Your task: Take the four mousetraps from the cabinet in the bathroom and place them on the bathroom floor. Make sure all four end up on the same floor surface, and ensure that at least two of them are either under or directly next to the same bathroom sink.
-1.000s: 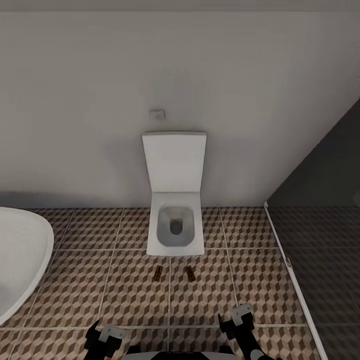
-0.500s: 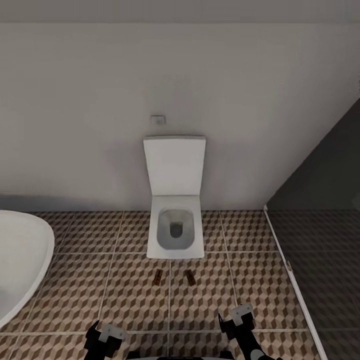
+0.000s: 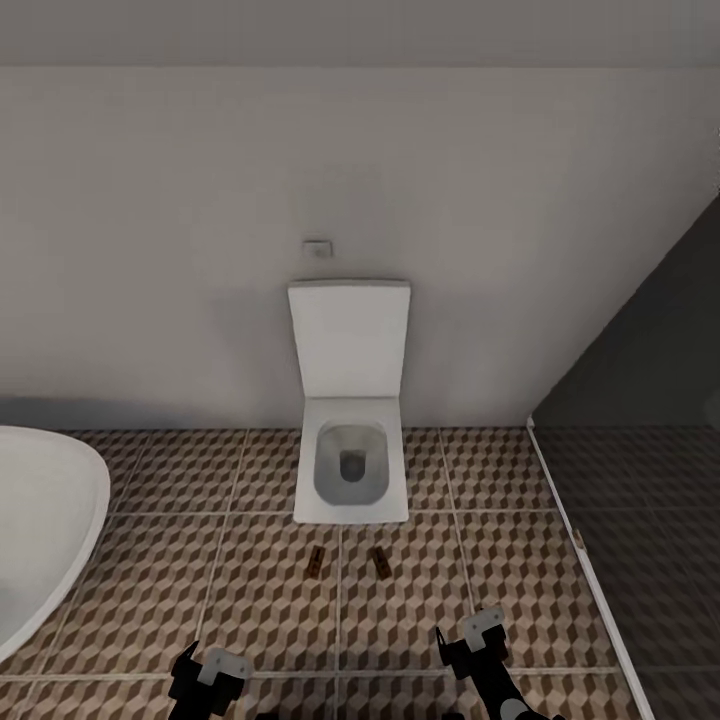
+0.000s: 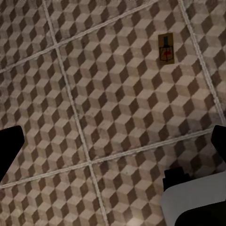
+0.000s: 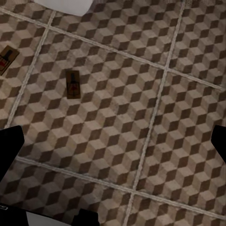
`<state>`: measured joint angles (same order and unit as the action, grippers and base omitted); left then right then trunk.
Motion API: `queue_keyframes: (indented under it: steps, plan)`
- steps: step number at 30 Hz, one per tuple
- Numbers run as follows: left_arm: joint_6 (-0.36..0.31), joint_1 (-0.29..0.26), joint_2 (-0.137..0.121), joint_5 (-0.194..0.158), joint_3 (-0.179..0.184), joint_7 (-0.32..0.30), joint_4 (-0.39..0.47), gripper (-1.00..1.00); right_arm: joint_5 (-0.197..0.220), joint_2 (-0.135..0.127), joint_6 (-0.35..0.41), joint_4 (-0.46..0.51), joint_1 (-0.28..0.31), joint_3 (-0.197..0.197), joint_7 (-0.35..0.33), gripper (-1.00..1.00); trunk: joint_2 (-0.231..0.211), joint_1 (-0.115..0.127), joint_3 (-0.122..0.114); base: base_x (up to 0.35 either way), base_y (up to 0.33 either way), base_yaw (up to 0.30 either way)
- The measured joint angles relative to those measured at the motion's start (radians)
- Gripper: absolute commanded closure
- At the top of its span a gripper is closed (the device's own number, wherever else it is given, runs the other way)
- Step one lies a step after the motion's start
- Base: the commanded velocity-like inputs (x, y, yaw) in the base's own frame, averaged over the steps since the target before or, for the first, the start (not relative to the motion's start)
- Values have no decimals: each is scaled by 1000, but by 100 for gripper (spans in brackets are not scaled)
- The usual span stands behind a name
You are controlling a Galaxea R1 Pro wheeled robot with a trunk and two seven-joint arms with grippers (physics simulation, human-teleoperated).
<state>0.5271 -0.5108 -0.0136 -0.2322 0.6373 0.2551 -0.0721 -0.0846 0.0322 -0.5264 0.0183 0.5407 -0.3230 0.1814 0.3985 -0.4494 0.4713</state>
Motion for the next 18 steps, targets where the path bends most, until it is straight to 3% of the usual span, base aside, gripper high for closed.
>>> queue_keyframes:
  steps: [18]
  plan:
    - [-1,1,1,0,0,0,0,-100,0,1,1,0,0,0,0,-100,0,0,-29,0,0,0]
